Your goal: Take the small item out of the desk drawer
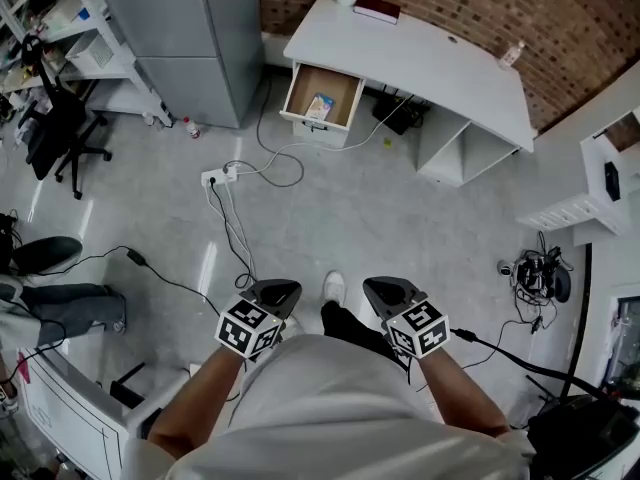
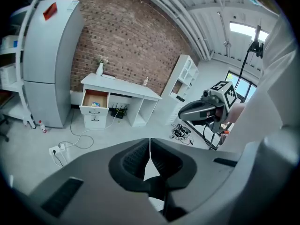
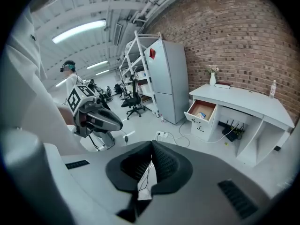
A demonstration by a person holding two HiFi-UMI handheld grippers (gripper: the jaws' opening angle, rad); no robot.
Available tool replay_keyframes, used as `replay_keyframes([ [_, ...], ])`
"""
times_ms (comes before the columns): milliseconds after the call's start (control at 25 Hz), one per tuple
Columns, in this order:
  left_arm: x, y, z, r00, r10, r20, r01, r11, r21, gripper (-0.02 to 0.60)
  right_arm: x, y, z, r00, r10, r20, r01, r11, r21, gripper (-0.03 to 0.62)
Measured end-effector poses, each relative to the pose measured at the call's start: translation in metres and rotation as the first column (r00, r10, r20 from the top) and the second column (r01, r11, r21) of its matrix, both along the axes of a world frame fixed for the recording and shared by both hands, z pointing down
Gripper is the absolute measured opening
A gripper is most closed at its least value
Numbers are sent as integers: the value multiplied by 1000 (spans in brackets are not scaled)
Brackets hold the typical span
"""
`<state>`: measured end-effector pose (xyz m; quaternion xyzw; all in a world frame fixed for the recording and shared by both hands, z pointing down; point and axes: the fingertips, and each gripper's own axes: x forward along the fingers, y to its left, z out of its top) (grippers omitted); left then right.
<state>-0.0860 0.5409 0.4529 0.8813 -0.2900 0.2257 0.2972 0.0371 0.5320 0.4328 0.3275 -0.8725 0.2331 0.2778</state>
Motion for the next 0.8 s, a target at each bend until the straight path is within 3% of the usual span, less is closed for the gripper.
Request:
replay_keyframes([
  [200,38,-61,-7,999,10,39,-11,1000,18,26,29,-66,-2,999,-21,42,20,1000,16,32],
  [400,78,-129,-22,998,-32,53,30,999,36,26,61,-129,-2,996,-59,61,57,998,23,36],
  [480,93,-152,-22,997,-43,64,40,998,51,28,74,-152,2,996,-65,67,64,998,26,135],
  [600,110,-179,-14,995,-52,80,49,998,49,30,92,-180,12,996,-63,68,62,998,23,141],
  [800,124,-211,-4,996,-30,89,28,999,18,109,105,-207,27,996,-33,81,34,999,-13,140],
])
